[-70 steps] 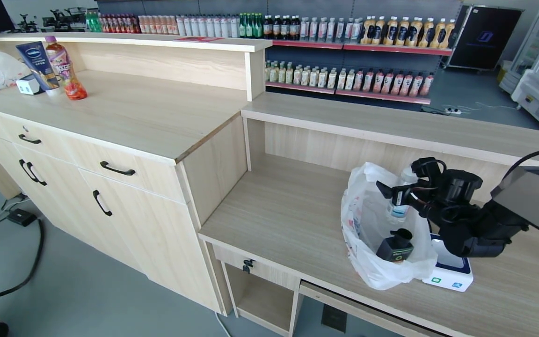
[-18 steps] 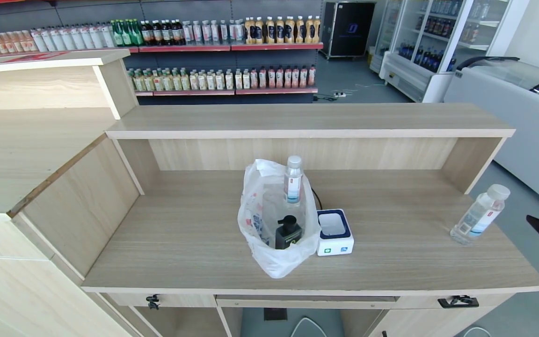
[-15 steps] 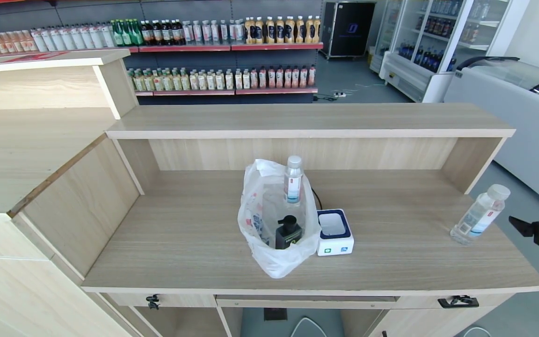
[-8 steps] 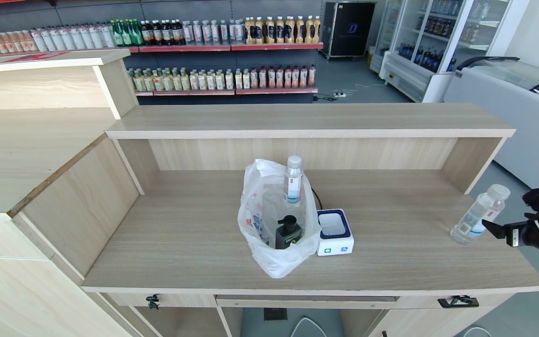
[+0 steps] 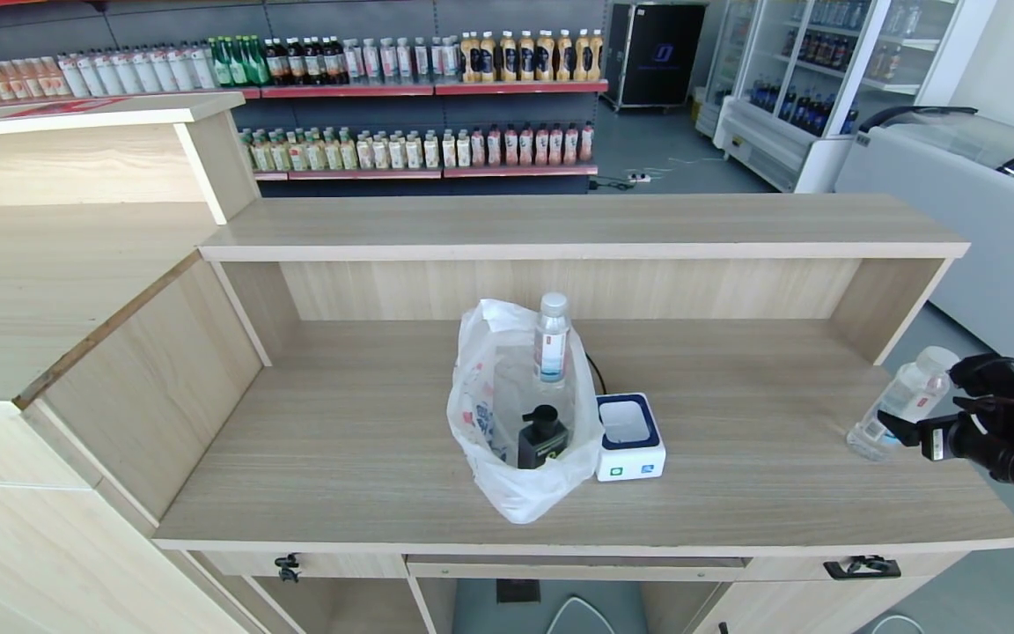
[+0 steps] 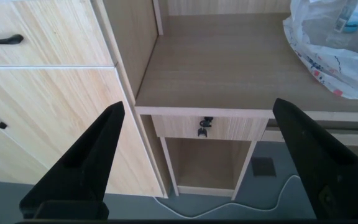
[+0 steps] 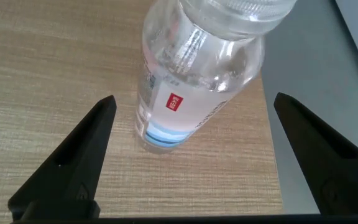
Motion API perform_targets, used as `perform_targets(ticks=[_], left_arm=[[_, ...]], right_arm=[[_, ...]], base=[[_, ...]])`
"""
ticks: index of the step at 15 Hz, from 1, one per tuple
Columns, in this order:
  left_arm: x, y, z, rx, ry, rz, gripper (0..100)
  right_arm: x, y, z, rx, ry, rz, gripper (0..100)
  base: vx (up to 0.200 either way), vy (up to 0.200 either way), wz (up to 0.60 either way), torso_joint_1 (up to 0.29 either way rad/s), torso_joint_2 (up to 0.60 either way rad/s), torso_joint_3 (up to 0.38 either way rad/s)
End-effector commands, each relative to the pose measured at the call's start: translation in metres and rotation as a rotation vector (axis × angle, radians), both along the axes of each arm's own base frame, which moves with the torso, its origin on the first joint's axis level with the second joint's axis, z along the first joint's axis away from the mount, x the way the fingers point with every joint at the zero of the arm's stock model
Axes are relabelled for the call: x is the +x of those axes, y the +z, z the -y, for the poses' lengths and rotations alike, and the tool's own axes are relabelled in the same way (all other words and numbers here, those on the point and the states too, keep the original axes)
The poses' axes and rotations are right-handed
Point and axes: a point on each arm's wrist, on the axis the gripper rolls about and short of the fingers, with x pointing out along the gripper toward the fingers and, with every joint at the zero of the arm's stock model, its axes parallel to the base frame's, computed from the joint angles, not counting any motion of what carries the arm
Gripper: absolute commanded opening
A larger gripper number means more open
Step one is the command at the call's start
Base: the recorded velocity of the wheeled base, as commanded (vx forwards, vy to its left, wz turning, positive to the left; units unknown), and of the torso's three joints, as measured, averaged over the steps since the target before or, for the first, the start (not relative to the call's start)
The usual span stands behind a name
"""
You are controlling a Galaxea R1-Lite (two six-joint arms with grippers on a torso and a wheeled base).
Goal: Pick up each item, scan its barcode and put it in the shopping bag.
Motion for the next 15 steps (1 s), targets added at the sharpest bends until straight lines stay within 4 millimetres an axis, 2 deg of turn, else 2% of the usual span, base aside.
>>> perform_targets(ticks=[1, 5, 8, 15], left_arm=[[0.0, 0.0, 0.0, 0.0, 0.001, 0.0, 100], [0.0, 0.0, 0.0, 0.0, 0.001, 0.0, 100], [0.0, 0.0, 0.0, 0.0, 0.001, 0.0, 100], [0.0, 0.0, 0.0, 0.0, 0.001, 0.0, 100]], right_arm=[[0.003, -0.01, -0.004, 0.012, 0.015, -0.022, 100], [0.016, -0.01, -0.011, 0.002, 0.043, -0.003, 100], [0.027, -0.006, -0.009, -0.005, 0.047, 0.03, 100], [0.037, -0.017, -0.012, -0.007, 0.064, 0.034, 100]], base=[[0.0, 0.0, 0.0, 0.0, 0.0, 0.0], [0.0, 0.0, 0.0, 0.0, 0.0, 0.0], [0.0, 0.0, 0.0, 0.0, 0.0, 0.0], [0.0, 0.0, 0.0, 0.0, 0.0, 0.0]])
